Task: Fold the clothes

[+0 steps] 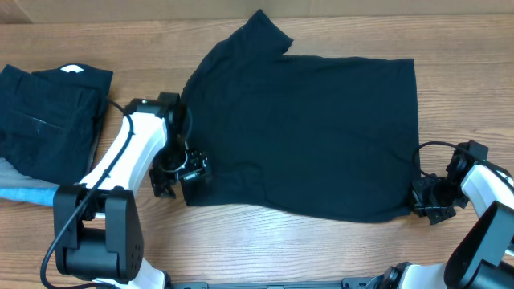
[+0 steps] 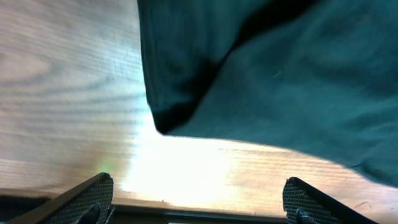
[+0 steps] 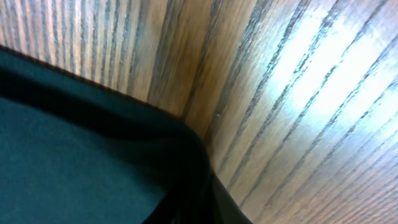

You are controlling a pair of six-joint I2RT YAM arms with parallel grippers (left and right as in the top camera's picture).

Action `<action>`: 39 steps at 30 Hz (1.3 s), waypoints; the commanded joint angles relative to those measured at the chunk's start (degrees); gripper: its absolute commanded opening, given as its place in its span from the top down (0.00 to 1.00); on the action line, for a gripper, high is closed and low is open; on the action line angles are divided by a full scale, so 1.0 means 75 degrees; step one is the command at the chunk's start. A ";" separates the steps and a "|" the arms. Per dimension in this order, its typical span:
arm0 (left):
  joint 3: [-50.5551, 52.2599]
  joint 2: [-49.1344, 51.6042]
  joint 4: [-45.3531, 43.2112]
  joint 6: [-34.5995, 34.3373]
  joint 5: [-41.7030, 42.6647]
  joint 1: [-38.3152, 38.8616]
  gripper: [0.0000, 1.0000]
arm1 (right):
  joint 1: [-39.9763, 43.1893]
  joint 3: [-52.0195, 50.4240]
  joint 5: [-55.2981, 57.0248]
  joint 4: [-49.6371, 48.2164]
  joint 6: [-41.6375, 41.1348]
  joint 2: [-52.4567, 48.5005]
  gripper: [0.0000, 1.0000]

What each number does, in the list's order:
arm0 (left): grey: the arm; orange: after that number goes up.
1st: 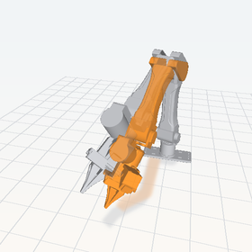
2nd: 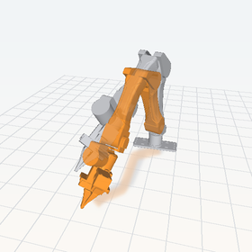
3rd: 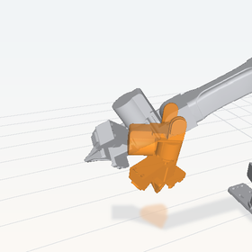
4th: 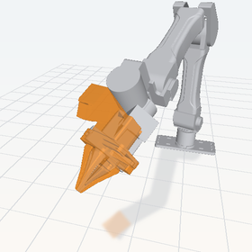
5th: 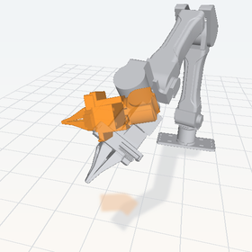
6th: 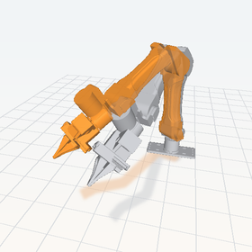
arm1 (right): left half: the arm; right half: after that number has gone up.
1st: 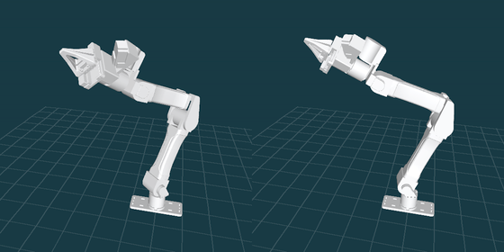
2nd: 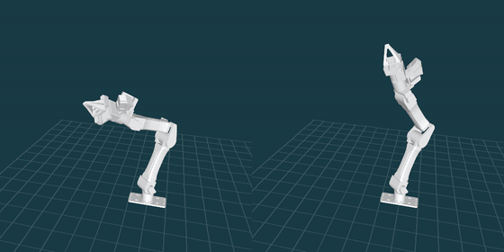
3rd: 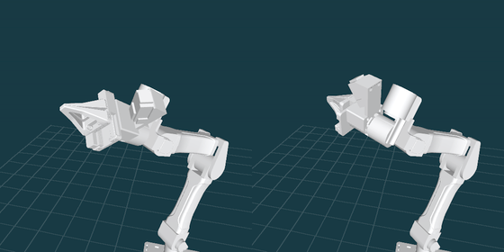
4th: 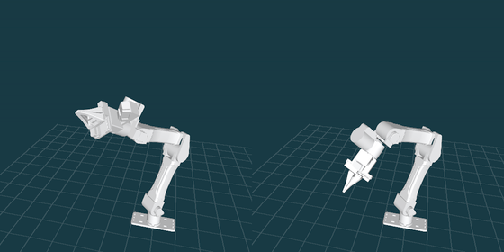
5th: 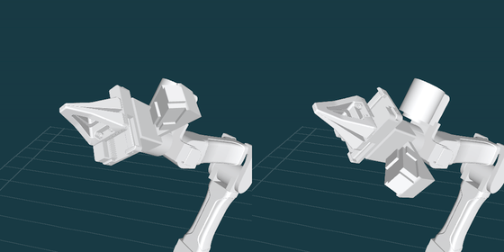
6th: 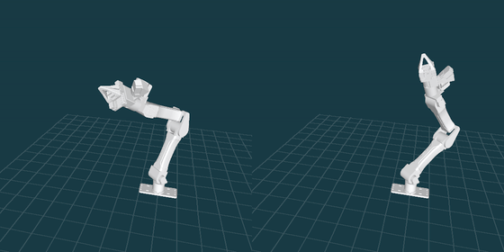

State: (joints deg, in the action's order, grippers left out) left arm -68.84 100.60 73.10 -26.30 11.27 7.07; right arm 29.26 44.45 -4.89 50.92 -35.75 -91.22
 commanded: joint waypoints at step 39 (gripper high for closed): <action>0.0254 -0.0131 -0.1064 -0.0283 -0.0988 -0.0055 0.96 | 0.0000 0.1160 -0.0373 0.1119 0.1029 0.0003 0.96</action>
State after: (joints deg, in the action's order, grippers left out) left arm -62.83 100.40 63.99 -30.44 6.70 7.07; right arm 29.26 48.27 -6.96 57.52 -29.54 -92.44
